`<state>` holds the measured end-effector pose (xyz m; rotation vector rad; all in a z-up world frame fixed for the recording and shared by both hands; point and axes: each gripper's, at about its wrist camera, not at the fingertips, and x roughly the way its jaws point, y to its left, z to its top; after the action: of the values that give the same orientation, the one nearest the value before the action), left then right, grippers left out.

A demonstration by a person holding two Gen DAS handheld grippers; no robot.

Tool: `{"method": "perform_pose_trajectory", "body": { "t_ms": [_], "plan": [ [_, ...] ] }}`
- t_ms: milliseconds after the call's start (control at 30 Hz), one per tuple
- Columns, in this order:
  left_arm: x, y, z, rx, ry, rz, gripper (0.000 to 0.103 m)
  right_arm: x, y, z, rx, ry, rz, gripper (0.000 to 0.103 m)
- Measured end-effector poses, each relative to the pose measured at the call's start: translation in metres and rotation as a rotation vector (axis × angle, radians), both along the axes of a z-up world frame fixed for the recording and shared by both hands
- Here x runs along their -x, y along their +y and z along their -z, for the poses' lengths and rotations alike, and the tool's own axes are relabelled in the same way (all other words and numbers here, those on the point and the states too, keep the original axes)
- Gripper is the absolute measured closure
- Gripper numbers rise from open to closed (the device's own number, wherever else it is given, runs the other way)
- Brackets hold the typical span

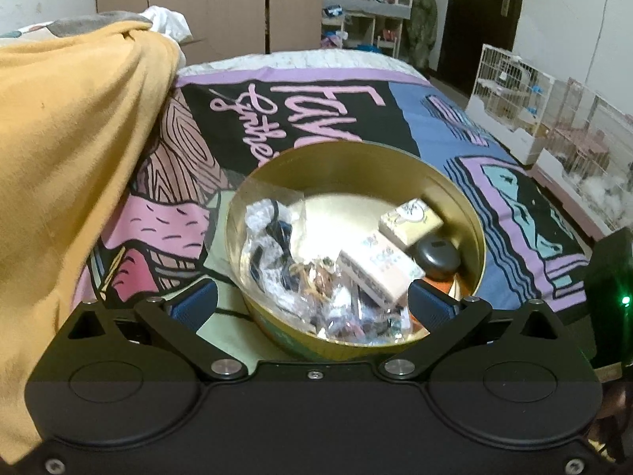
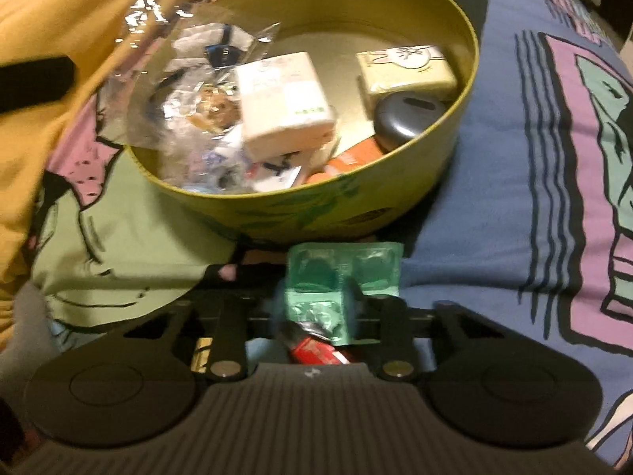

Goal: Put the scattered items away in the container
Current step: 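Grasp the green blister pack with the right tool, then carry the blister pack into the tin and open the right tool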

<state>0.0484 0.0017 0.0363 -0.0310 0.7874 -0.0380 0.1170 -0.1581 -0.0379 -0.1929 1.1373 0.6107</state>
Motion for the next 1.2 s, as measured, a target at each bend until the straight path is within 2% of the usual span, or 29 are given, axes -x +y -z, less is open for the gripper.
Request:
{"method": "perform_pose_trajectory", "body": {
  "t_ms": [33, 100, 167, 200, 267, 467, 633, 667, 733, 767, 800, 1067, 1200],
  "plan": [
    [0.000, 0.000, 0.001, 0.001, 0.006, 0.003, 0.001, 0.001, 0.000, 0.000, 0.002, -0.005, -0.010, 0.065],
    [0.002, -0.001, 0.002, 0.005, 0.010, 0.013, 0.001, 0.000, 0.000, 0.002, 0.018, 0.001, -0.017, 0.026],
    [0.004, -0.001, 0.001, 0.004, 0.006, 0.021, 0.001, 0.001, -0.007, 0.003, 0.018, -0.023, 0.018, 0.005],
    [0.005, -0.001, 0.001, 0.003, 0.006, 0.023, 0.001, 0.003, -0.009, 0.003, 0.013, -0.050, 0.018, 0.002],
    [0.005, 0.000, 0.001, 0.005, 0.010, 0.023, 0.001, 0.003, -0.012, 0.004, 0.015, -0.068, 0.008, 0.002],
    [0.006, -0.002, 0.001, 0.002, 0.014, 0.035, 0.001, -0.009, -0.013, 0.022, 0.036, -0.036, 0.018, 0.006],
    [0.005, -0.004, 0.002, 0.000, 0.022, 0.047, 0.001, -0.014, 0.003, 0.030, 0.063, -0.044, 0.010, 0.006],
    [0.006, -0.005, 0.002, -0.002, 0.021, 0.052, 0.001, -0.014, 0.007, 0.032, 0.078, -0.050, 0.012, 0.008],
    [0.007, -0.005, 0.002, -0.006, 0.017, 0.061, 0.001, -0.010, 0.014, 0.032, 0.118, -0.072, -0.001, 0.021],
    [0.007, -0.005, 0.002, -0.007, 0.016, 0.061, 0.001, -0.007, 0.015, 0.030, 0.119, -0.084, -0.015, 0.032],
    [0.008, -0.005, 0.002, -0.008, 0.017, 0.060, 0.001, -0.005, 0.015, 0.029, 0.117, -0.088, -0.025, 0.034],
    [0.009, -0.002, 0.002, 0.003, 0.022, 0.062, 0.001, -0.003, -0.001, 0.017, 0.025, -0.050, -0.022, 0.035],
    [0.008, -0.002, 0.005, 0.016, 0.041, 0.066, 0.001, 0.006, -0.015, 0.006, 0.004, -0.061, -0.022, 0.035]
  ]
}}
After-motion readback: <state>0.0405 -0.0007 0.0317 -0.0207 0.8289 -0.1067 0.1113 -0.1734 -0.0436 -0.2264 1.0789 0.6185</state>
